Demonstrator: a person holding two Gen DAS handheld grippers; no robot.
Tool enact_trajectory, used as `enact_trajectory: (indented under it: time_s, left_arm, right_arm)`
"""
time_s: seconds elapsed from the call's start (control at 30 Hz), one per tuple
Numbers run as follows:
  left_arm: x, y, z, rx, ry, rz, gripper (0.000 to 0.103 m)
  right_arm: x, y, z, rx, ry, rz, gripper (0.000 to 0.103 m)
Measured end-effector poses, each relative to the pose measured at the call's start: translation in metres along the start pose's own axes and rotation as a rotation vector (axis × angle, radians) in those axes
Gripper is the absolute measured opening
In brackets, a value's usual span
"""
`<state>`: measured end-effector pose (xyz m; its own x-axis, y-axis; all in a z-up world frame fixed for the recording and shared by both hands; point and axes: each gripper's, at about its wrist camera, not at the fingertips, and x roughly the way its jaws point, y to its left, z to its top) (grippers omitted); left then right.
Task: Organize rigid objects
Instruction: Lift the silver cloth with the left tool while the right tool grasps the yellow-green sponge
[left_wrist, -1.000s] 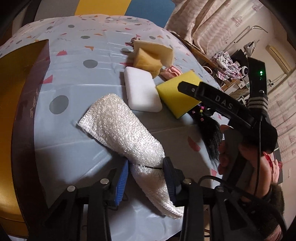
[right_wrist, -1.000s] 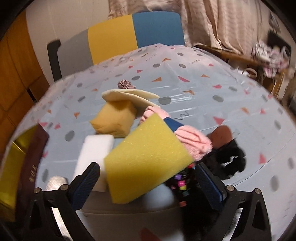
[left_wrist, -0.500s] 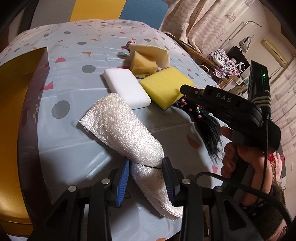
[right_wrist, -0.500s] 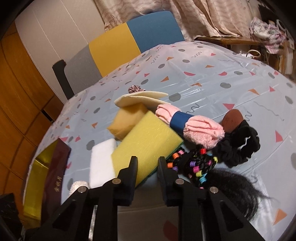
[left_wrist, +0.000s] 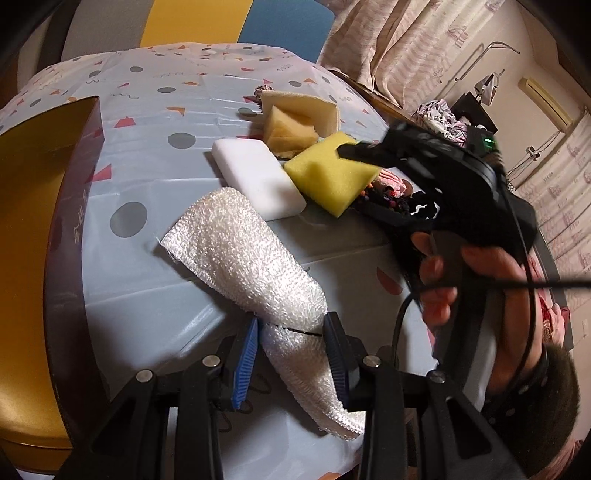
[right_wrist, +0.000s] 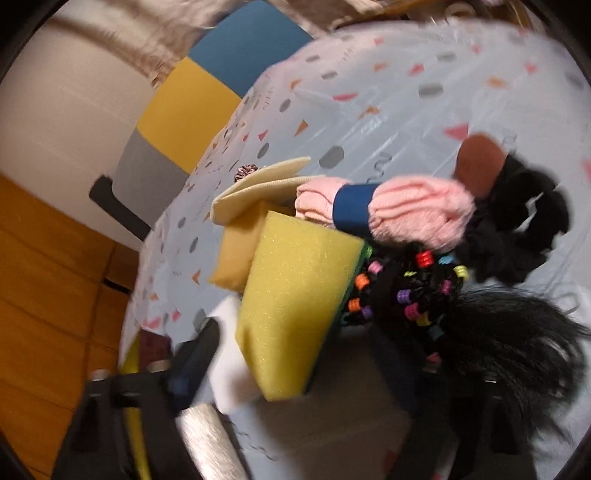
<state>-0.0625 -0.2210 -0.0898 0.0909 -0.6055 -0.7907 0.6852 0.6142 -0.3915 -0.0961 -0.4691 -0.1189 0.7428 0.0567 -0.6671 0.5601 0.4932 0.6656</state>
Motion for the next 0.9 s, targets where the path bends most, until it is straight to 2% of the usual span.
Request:
enact_trajectory:
  time_s: [0.03,0.07,0.1,0.27,0.4,0.53,0.7,0.9]
  left_arm:
    - [-0.001,0.0,0.0,0.002,-0.001,0.0,0.036]
    - [-0.002,0.0,-0.001,0.004,-0.002,0.0,0.035]
    - [-0.003,0.0,-0.002,0.008,-0.004,0.001,0.035]
    - [-0.009,-0.001,-0.002,0.017,-0.023,-0.01,0.034]
    - [-0.014,-0.001,0.001,0.008,-0.036,-0.04,0.033]
    - [-0.024,-0.004,0.006,0.017,-0.06,-0.06,0.033]
    - [-0.041,-0.003,0.014,0.004,-0.087,-0.093,0.033]
    - [-0.068,0.016,0.029,-0.016,-0.138,-0.075,0.033]
  right_arm:
    - [0.004,-0.001,0.0,0.012,0.008,0.002,0.058]
    - [0.008,-0.002,-0.002,0.02,0.023,0.006,0.046]
    - [0.008,-0.002,-0.004,0.023,0.027,0.023,0.042]
    - [-0.014,0.006,-0.019,-0.027,0.005,0.051,0.037]
    - [-0.046,0.012,-0.028,-0.083,-0.049,0.03,0.029]
    - [-0.07,0.011,-0.033,-0.122,-0.101,-0.012,0.029]
    - [-0.078,0.009,-0.039,-0.17,-0.096,-0.076,0.029]
    - [-0.083,0.022,-0.046,-0.181,-0.12,-0.048,0.029]
